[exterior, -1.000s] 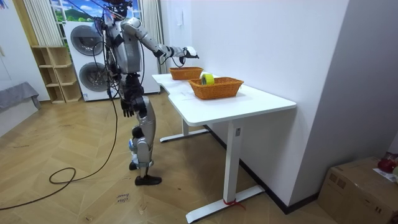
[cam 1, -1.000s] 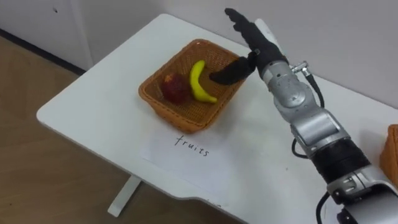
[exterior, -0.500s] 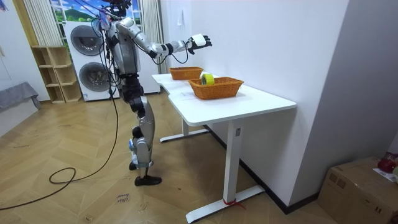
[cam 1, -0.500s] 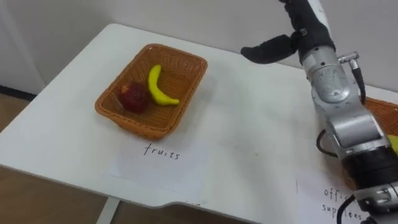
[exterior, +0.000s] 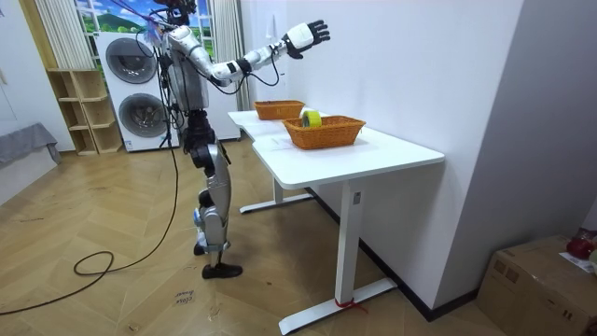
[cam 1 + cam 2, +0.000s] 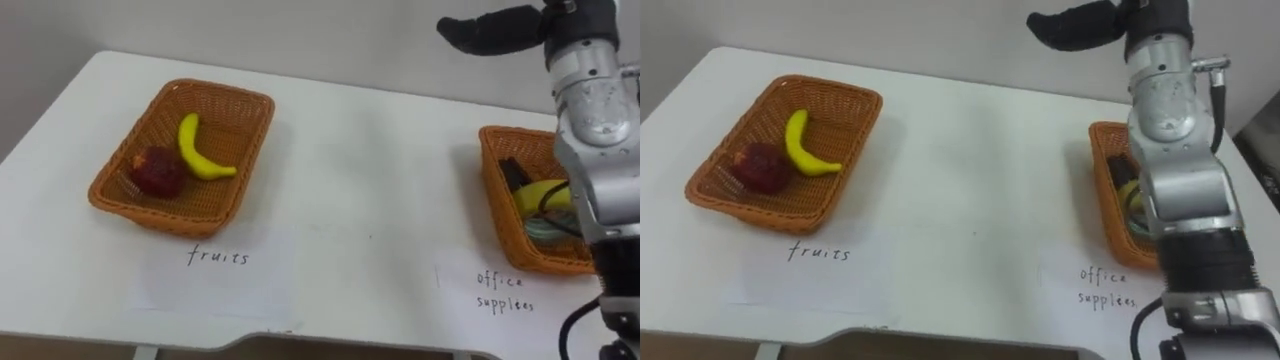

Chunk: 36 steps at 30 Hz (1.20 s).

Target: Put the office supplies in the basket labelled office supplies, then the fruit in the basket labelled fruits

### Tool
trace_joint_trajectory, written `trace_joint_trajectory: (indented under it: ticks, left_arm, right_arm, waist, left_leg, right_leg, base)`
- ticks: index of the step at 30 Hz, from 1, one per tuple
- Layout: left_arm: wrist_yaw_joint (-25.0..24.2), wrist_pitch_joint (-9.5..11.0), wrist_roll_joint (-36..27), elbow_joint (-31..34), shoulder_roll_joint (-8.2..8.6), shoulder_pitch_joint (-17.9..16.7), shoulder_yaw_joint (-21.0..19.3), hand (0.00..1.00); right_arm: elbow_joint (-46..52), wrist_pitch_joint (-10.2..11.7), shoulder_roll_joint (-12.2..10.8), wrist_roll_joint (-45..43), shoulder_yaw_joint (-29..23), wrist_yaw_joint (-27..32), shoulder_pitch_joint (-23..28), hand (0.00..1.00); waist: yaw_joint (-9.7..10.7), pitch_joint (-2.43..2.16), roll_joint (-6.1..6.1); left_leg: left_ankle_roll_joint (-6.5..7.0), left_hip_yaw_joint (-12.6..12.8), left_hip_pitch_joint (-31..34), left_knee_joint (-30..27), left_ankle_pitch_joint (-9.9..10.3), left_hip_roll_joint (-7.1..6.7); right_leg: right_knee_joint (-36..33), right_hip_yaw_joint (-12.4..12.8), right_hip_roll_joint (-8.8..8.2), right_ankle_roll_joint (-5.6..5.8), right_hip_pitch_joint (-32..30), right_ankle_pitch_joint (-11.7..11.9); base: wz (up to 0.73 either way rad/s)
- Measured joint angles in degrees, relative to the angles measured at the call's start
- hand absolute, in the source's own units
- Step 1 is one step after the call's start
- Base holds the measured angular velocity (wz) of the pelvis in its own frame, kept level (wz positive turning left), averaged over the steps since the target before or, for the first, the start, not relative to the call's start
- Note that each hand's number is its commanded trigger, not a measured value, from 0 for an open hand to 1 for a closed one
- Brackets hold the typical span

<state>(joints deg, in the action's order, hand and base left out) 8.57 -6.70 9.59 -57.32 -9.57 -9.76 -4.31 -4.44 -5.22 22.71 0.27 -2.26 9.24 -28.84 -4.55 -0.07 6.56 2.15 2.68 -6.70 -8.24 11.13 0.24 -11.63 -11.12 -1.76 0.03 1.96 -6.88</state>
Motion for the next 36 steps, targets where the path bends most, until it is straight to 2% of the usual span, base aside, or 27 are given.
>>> trace_joint_trajectory:
  ticks: [2, 4, 10, 12, 16, 20, 24, 25, 28, 32, 35, 36]
  left_arm:
    - [0.1, 0.1, 0.0, 0.0, 0.05, 0.0, 0.0, 0.00]
    - [0.4, 0.9, 0.0, 0.0, 0.07, 0.0, 0.0, 0.00]
    - [2.1, 2.8, -0.8, -0.1, -0.14, -0.8, -0.1, 0.00]
    - [2.1, 3.2, -1.1, -0.5, -0.29, -1.1, -0.1, 0.00]
    - [2.2, 4.3, -1.1, -2.3, -0.26, -1.4, -0.7, 0.00]
    - [2.5, 4.4, -1.1, -2.3, -0.14, -2.1, -0.8, 0.00]
    - [3.0, 4.4, -1.1, -2.3, -0.16, -2.7, -1.5, 0.00]
    - [3.3, 4.4, -1.2, -2.2, -0.15, -3.0, -1.7, 0.00]
    - [3.4, 4.4, -1.2, -2.0, -0.12, -3.2, -1.7, 0.00]
    - [3.8, 4.4, -1.2, -2.0, -0.30, -4.1, -1.7, 0.00]
    - [4.3, 4.5, -1.5, -1.5, -0.31, -5.0, -1.6, 0.00]
    - [4.9, 4.5, -2.5, -0.8, -0.30, -5.2, -1.6, 0.00]
  right_arm:
    - [2.0, 0.7, 0.6, -0.2, -1.4, 0.0, 1.5, 0.00]
    - [2.8, 1.6, 1.5, -0.6, -3.7, 0.0, 3.0, 0.00]
    - [3.3, 1.6, 3.0, -0.8, -7.7, 3.8, 7.2, 0.00]
    - [3.9, 1.9, 3.0, -0.9, -8.8, 5.2, 8.4, 0.00]
    - [5.7, 4.6, 3.0, -1.0, -12.7, 9.2, 13.9, 0.00]
    - [5.8, 5.1, 3.0, -0.5, -17.1, 12.4, 19.0, 0.00]
    - [5.8, 5.2, 2.8, 0.0, -20.1, 17.6, 25.0, 0.00]
    - [5.8, 5.2, 2.6, 0.0, -20.7, 18.9, 26.7, 0.00]
    - [5.8, 5.3, 2.1, 1.4, -22.3, 22.9, 29.4, 0.00]
    - [5.8, 5.9, 1.7, 5.9, -24.0, 26.4, 34.6, 0.00]
    - [5.5, 6.6, 1.1, 8.6, -24.5, 29.3, 36.4, 0.00]
    - [5.5, 7.2, 0.2, 8.6, -25.4, 30.4, 37.2, 0.00]
  waist:
    - [0.8, 0.06, -0.09]
    - [2.0, 0.18, -0.39]
    - [4.1, 0.10, -1.13]
    - [4.5, 0.06, -1.08]
    - [6.0, 0.02, -0.94]
    - [7.3, -0.07, -0.97]
    - [7.9, -0.17, -1.63]
    - [8.7, -0.28, -1.76]
    - [9.2, -0.07, -2.22]
    - [9.5, 0.02, -2.19]
    - [10.8, 0.07, -2.36]
    - [11.0, 0.10, -2.36]
  left_leg:
    - [-0.06, 0.4, -0.1, 0.0, 0.0, 0.10]
    - [-0.06, 0.5, 0.1, 0.0, 0.0, 0.10]
    - [-0.27, 2.6, -0.1, 0.7, 0.2, 0.53]
    - [-0.41, 3.5, -0.1, 0.7, 0.3, 0.80]
    - [-0.88, 4.5, -0.8, 0.9, 0.6, 1.20]
    - [-1.08, 5.1, -1.0, 0.9, 0.8, 1.66]
    - [-1.30, 6.5, -1.4, 1.0, 1.2, 2.05]
    - [-1.35, 6.7, -1.5, 1.0, 1.3, 2.07]
    - [-1.44, 7.7, -1.5, 0.9, 1.4, 2.04]
    - [-1.65, 8.4, -1.8, 0.9, 1.5, 1.99]
    - [-1.82, 8.8, -2.0, 0.9, 1.7, 2.15]
    - [-1.86, 8.8, -1.8, 0.9, 1.7, 2.18]
  right_leg:
    - [0.0, -0.1, 0.10, -0.01, -0.2, 0.0]
    - [0.1, 0.0, 0.13, -0.07, -0.6, 0.0]
    - [-0.1, 1.9, 0.80, -0.24, -1.4, 0.1]
    - [-0.1, 2.7, 1.16, -0.53, -1.8, 0.3]
    - [0.0, 3.4, 1.83, -0.62, -1.8, 0.4]
    - [0.0, 3.5, 2.16, -0.70, -1.7, 0.4]
    - [0.0, 5.0, 2.77, -0.92, -1.7, 0.5]
    - [0.0, 5.1, 2.84, -1.07, -1.6, 0.4]
    - [0.1, 6.0, 3.02, -1.25, -2.0, 0.3]
    - [0.1, 6.4, 3.32, -1.49, -1.9, 0.1]
    - [0.0, 6.9, 3.57, -1.64, -2.0, 0.1]
    - [0.0, 7.0, 3.65, -1.70, -2.3, 0.0]
  base:
    - [-0.05]
    - [-0.05]
    - [-0.18]
    - [-0.23]
    - [-0.15]
    - [-0.08]
    - [-0.19]
    - [-0.05]
    - [-0.15]
    - [-0.11]
    - [-0.06]
    - [0.00]
